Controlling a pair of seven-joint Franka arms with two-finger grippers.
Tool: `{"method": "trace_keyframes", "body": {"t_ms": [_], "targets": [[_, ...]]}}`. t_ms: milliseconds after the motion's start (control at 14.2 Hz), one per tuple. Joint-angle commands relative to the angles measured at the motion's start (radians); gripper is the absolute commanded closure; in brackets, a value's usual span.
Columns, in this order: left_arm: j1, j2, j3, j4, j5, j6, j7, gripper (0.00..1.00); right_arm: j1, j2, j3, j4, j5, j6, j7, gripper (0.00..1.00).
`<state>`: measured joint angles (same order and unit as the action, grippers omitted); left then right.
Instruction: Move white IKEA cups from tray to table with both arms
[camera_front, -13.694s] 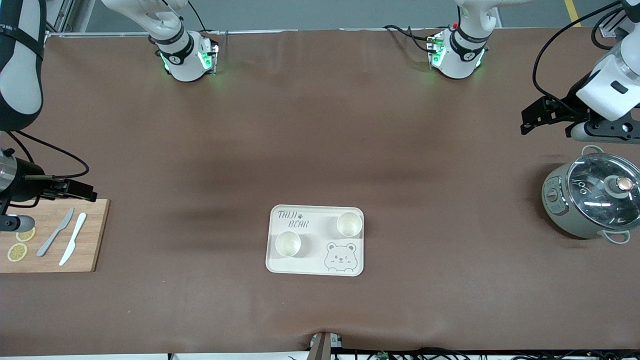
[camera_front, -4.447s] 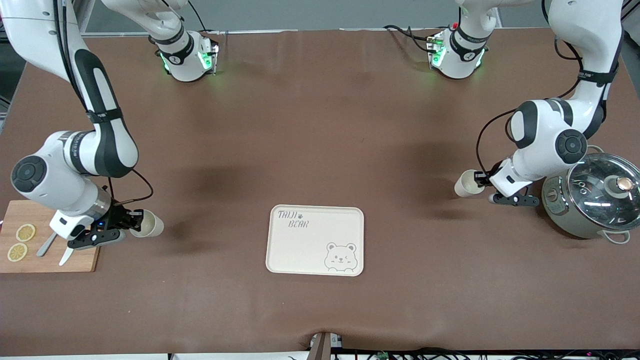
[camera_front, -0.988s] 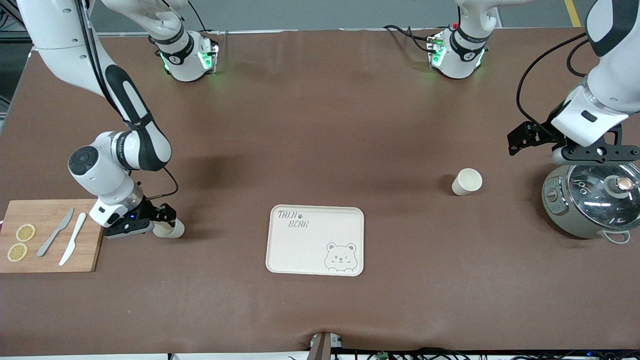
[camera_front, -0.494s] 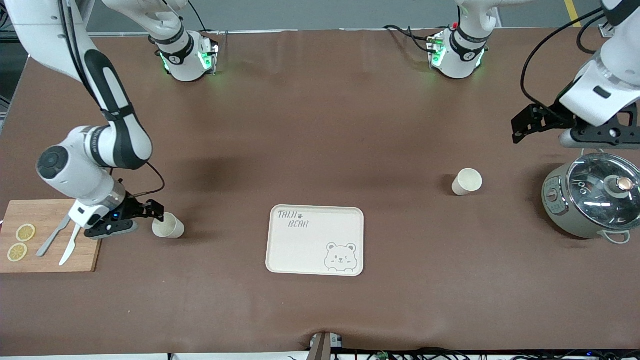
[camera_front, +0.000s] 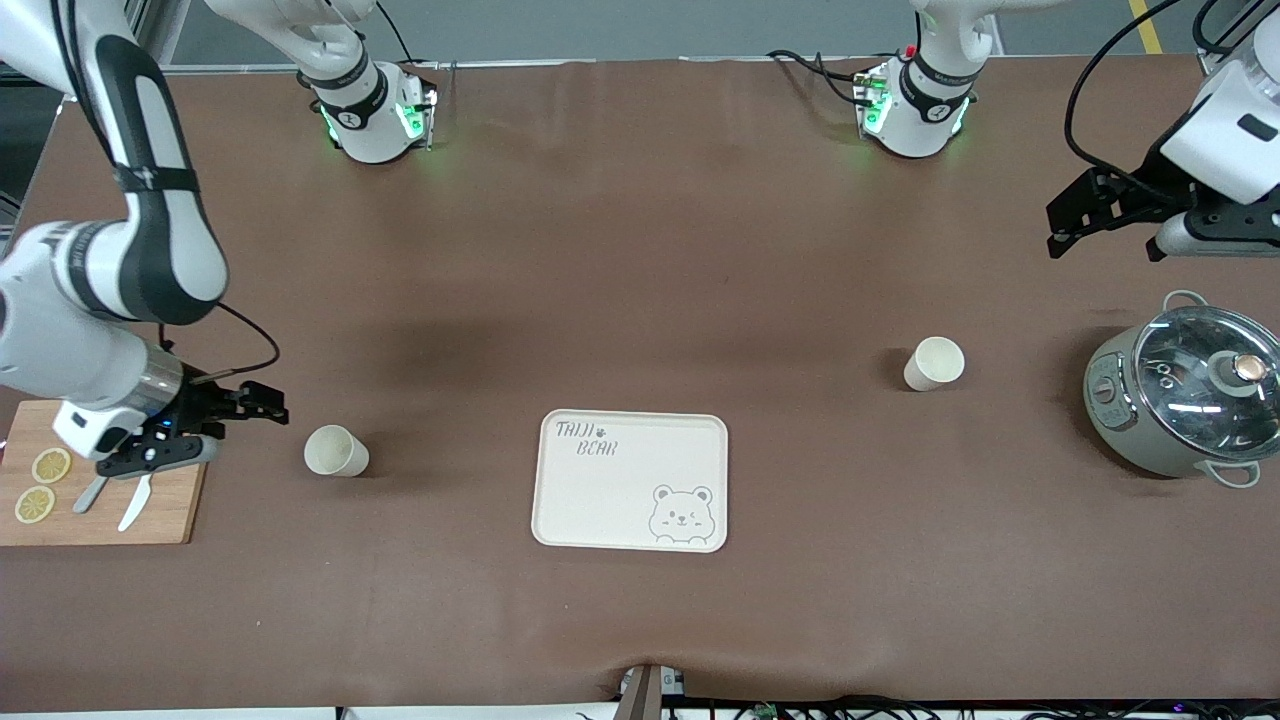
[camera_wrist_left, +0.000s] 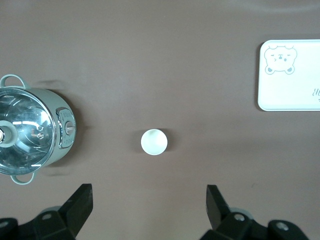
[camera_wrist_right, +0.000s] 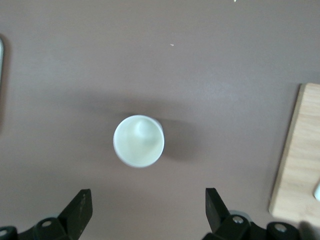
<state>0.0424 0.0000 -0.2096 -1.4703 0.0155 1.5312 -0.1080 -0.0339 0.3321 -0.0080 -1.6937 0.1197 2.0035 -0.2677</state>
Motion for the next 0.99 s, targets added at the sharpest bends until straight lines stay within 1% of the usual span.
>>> {"method": "trace_keyframes", "body": {"t_ms": [0, 424, 635, 847, 918], "targets": [[0.004, 0.003, -0.01, 0.016, -0.019, -0.019, -0.012, 0.0, -0.014, 0.004, 0.013, 0.133, 0.015, -0.158, 0.051, 0.0], [0.008, 0.015, -0.005, 0.015, -0.02, -0.019, 0.001, 0.0, -0.014, 0.004, 0.011, 0.319, 0.011, -0.37, 0.093, 0.0], [0.01, 0.02, -0.004, 0.011, -0.017, -0.019, 0.001, 0.0, -0.014, 0.002, 0.01, 0.348, 0.009, -0.433, 0.114, 0.0], [0.01, 0.02, -0.004, 0.013, -0.012, -0.019, 0.001, 0.0, -0.009, -0.03, 0.014, 0.37, 0.006, -0.459, 0.172, 0.0], [0.01, 0.02, -0.004, 0.013, -0.011, -0.019, 0.002, 0.0, -0.008, -0.036, 0.016, 0.379, 0.009, -0.489, 0.191, 0.0]]}}
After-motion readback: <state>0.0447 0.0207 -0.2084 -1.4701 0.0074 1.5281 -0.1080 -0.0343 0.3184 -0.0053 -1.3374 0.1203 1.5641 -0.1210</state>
